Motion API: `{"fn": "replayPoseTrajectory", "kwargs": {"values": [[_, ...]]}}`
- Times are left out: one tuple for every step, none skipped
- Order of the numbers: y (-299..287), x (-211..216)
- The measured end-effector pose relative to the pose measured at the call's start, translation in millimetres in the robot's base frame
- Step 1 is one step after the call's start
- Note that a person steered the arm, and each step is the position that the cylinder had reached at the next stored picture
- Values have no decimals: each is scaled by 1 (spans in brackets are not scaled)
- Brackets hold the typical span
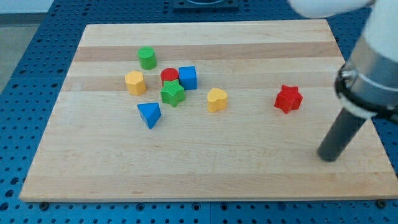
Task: Slide red star slightly up
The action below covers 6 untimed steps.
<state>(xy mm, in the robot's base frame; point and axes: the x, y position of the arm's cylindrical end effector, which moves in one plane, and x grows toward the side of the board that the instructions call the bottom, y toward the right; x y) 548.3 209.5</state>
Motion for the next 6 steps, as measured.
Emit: {"fn": "replayPoseTrajectory", "kwargs": {"values": [[1, -45], [-10, -79], [-47, -86], [-73, -99], [-55, -114], [-37, -120]]}}
